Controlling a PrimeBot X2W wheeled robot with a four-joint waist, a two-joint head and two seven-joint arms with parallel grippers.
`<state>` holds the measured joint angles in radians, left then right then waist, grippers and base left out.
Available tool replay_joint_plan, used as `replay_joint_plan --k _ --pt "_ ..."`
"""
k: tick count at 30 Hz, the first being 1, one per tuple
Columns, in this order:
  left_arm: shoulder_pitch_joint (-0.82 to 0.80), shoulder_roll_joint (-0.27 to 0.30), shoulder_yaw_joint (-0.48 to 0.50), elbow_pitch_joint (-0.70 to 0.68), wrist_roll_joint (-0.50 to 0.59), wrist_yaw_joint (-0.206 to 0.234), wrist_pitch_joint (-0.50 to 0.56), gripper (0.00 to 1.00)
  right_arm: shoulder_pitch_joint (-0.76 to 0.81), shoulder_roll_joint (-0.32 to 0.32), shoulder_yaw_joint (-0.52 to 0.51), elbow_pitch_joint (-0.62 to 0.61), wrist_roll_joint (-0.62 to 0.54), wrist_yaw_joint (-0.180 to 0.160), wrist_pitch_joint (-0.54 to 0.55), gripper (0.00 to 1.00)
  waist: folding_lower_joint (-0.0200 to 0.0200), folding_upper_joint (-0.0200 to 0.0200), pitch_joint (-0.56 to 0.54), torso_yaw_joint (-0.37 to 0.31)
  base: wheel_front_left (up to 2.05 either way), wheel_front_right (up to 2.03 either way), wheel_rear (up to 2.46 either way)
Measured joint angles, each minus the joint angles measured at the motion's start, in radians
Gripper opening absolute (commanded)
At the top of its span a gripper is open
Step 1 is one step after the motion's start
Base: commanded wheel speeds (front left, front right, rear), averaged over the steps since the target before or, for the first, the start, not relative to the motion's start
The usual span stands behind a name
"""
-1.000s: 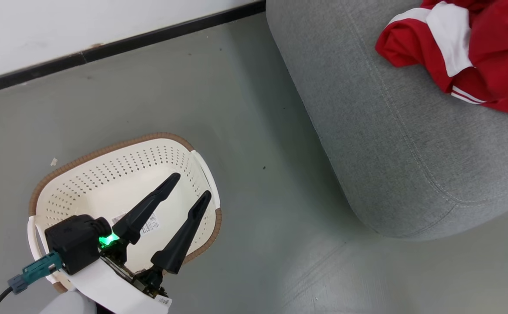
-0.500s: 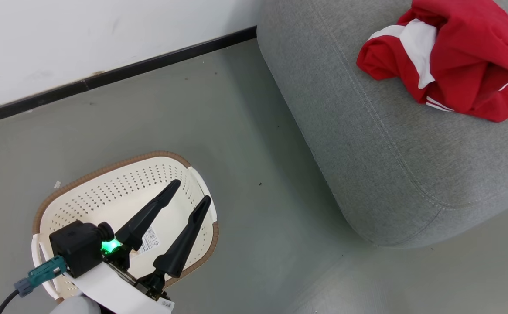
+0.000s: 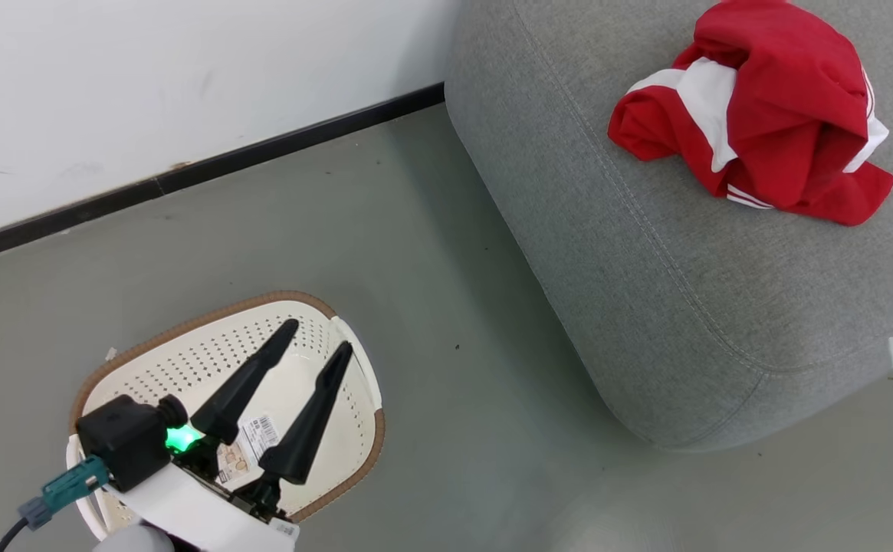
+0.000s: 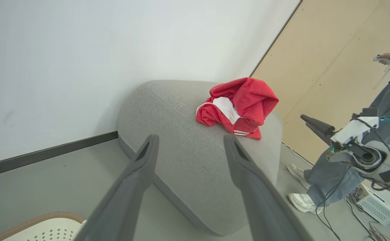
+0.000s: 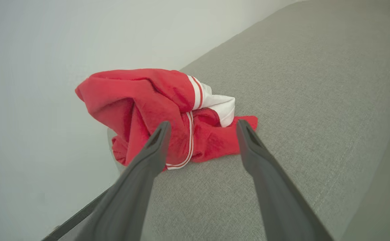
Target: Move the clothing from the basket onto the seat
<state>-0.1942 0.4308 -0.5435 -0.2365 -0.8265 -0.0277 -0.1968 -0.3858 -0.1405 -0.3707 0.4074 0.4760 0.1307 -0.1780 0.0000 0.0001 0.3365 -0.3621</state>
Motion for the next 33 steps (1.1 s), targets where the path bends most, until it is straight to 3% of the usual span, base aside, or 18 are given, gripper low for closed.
replay_joint_plan --k 5,14,27,33 --pt "0.007 -0.013 0.045 0.021 0.000 0.022 -0.021 1.00 0.029 -0.006 0.132 -0.046 -0.088 0.000 -0.022 1.00 0.0000 0.0000 -0.024 0.018 0.00 0.00 0.00" --pt "0.026 -0.020 0.112 0.054 0.002 0.057 -0.039 1.00 0.023 0.035 0.347 -0.105 -0.119 0.000 -0.035 1.00 0.0000 0.0000 -0.058 0.071 0.00 0.00 0.00" --pt "0.065 -0.036 0.207 0.119 0.033 0.141 -0.051 1.00 -0.016 0.014 0.516 -0.076 -0.195 0.000 -0.035 1.00 0.0000 0.0000 -0.106 0.179 0.00 0.00 0.00" --pt "0.081 -0.039 0.214 0.156 0.063 0.148 -0.051 1.00 -0.035 0.008 0.571 -0.047 -0.226 0.000 -0.044 1.00 0.0000 0.0000 -0.128 0.231 0.00 0.00 0.00"
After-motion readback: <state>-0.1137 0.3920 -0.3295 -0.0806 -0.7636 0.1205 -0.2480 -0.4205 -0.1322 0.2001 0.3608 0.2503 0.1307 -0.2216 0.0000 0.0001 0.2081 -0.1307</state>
